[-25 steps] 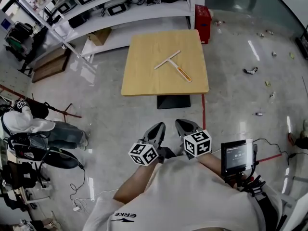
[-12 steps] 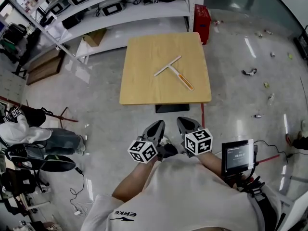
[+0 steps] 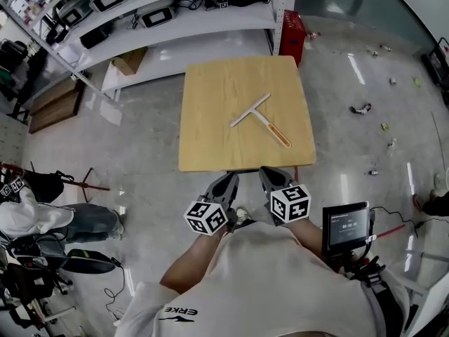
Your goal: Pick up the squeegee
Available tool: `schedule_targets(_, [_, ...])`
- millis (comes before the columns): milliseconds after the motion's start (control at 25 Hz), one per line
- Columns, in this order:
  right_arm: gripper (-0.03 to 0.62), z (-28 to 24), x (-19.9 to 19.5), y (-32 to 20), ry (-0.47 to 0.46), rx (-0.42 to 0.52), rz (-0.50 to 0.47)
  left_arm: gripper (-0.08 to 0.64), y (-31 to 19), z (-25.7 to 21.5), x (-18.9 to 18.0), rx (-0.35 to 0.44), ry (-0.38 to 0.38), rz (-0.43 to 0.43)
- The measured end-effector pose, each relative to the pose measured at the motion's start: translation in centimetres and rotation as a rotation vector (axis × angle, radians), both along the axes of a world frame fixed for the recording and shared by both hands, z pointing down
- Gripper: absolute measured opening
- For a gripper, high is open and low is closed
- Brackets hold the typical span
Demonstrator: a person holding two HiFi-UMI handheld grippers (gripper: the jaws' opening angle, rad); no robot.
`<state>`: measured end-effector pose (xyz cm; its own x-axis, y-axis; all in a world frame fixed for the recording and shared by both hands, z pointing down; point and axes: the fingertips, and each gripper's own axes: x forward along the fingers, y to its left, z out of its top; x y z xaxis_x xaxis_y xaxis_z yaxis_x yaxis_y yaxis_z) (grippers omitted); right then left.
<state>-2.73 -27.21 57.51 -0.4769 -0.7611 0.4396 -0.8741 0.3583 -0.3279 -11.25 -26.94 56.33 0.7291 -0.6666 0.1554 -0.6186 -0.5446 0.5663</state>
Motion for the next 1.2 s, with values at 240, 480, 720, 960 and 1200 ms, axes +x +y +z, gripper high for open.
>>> schedule_targets(240, [0.003,-0.3,-0.6,-2.9,0.022,-0.004,0.041,0.005,-2.7,0.0,-0.8,-0.009,0.013,0.04])
schedule_targets(480, [0.003,0.8,1.0,-6.3,0.044,-0.019,0.041,0.005,-6.1,1.2,0.3,-0.028,0.018,0.033])
schedule_targets(720, [0.003,0.9,1.5,-8.5,0.053,-0.01,0.019,0.005,-7.6,1.1,0.1,-0.026,0.008,-0.007])
schedule_targets(960, [0.003,0.4,3.3,-14.7,0.064,0.001,-0.029,0.005,-12.8,0.6,1.6,-0.029,-0.007,-0.06])
schedule_targets(1200, [0.003,1.6,5.0,-17.8,0.102,-0.014,-0.047,0.005,-14.9,1.4,2.6,-0.051,-0.018,-0.088])
